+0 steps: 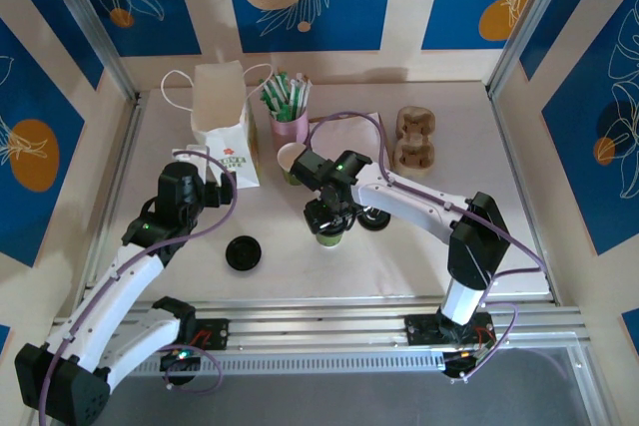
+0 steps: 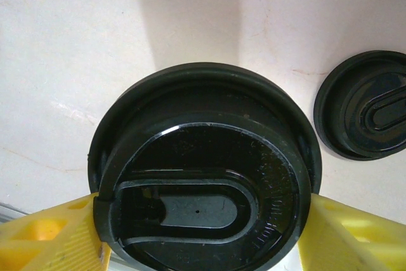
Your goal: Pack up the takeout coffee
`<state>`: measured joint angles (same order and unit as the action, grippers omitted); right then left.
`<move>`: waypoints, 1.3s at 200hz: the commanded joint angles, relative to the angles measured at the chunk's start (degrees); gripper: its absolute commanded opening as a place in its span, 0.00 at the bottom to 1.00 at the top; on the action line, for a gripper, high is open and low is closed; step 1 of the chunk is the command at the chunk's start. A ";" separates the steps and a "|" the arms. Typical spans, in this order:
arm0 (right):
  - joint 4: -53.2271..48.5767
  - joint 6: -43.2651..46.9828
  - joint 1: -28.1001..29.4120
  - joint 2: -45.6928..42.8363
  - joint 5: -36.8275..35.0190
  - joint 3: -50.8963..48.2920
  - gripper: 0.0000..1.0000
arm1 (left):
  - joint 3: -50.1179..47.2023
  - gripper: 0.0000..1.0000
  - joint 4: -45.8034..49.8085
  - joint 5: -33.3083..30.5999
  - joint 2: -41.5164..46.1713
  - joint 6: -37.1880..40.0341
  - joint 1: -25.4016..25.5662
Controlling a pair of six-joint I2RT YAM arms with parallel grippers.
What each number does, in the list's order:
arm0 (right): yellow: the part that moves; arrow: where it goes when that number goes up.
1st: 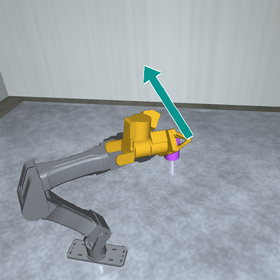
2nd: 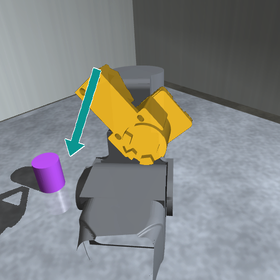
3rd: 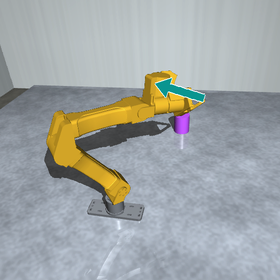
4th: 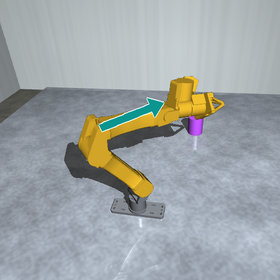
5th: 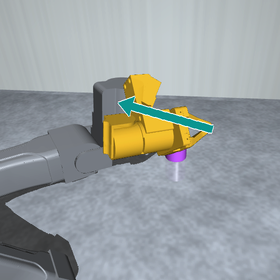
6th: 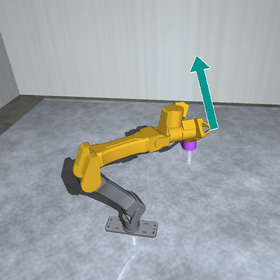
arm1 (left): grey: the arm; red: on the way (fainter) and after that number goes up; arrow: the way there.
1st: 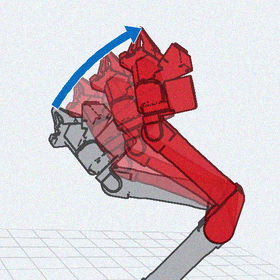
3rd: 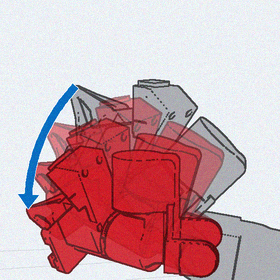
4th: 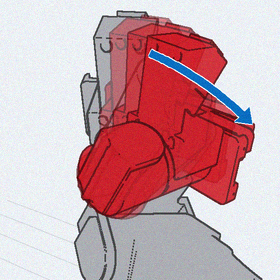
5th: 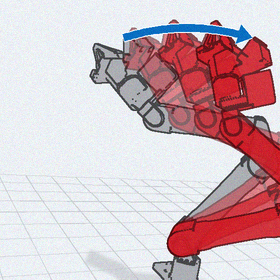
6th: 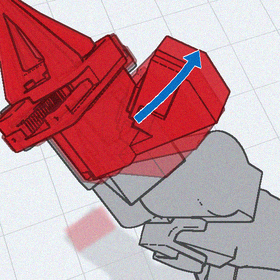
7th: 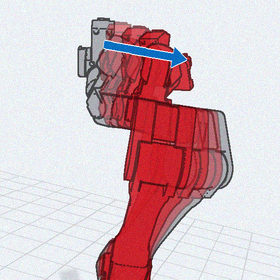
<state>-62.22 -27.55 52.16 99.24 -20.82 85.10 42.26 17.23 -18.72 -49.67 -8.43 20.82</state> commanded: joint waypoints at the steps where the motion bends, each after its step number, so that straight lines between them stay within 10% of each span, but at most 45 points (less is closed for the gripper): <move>1: -1.33 0.56 -0.48 4.11 2.48 -3.57 0.69 | 0.63 1.00 0.19 -0.46 0.19 1.13 0.67; 260: -9.46 2.80 -9.00 -5.64 2.28 6.22 0.67 | 0.68 1.00 0.47 0.24 0.41 1.39 0.76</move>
<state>-68.82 -25.58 45.25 98.67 -18.02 89.58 42.26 17.23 -18.68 -49.67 -8.40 20.82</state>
